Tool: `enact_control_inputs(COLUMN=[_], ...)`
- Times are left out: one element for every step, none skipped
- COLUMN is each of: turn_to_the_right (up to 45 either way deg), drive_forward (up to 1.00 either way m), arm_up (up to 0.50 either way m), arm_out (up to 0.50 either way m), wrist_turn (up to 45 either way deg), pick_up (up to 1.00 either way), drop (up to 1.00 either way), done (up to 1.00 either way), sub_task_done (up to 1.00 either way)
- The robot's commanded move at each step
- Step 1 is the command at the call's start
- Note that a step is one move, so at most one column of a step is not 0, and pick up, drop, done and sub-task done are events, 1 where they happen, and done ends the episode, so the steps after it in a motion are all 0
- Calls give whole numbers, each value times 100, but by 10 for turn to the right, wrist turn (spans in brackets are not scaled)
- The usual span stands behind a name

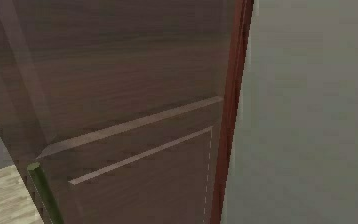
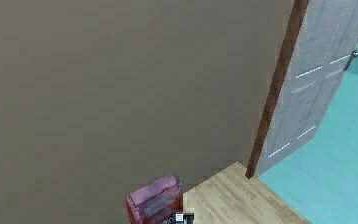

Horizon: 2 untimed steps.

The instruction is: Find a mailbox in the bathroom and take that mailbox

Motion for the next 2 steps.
enact_control_inputs(turn_to_the_right=[0,0], drive_forward=[0,0], arm_up=[0,0], arm_out=[0,0], wrist_turn=[450,450], pick_up=[0,0], drop=[0,0], done=[0,0], sub_task_done=[0,0])
